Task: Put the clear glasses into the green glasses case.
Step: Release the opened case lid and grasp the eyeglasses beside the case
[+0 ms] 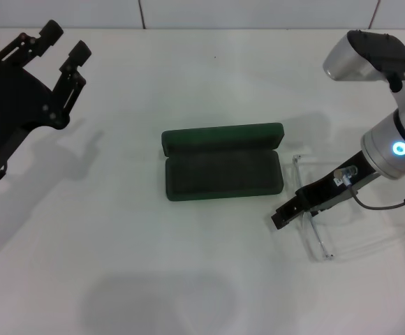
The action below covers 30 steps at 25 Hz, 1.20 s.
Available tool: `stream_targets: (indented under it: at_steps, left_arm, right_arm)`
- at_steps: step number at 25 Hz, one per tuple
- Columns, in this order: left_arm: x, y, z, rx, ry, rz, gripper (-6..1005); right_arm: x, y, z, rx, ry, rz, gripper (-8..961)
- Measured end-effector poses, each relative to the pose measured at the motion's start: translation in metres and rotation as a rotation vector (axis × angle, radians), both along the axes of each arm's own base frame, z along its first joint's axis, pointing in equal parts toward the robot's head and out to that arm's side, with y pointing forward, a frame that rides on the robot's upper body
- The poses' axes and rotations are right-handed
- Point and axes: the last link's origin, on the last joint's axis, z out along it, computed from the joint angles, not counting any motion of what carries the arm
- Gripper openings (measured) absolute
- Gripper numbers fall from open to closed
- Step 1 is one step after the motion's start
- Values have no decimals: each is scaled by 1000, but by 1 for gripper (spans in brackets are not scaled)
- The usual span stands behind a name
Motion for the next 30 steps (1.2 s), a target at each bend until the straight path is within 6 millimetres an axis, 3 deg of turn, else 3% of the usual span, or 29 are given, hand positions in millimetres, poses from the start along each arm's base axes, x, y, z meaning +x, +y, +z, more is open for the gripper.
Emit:
stream_targets:
  at_steps: [8,13,30]
  left_arm:
    - [-1,0,0,2,0,5,383]
    - [-2,-1,0,8,-5,12,383]
    - [-5,-5,-3,54,1,37,382]
  right_arm:
    - [-1,0,-3,8,8,11,679]
    - [-3,0,-2,13,11,19,450]
    - [-6,1,2,21,11,38,340]
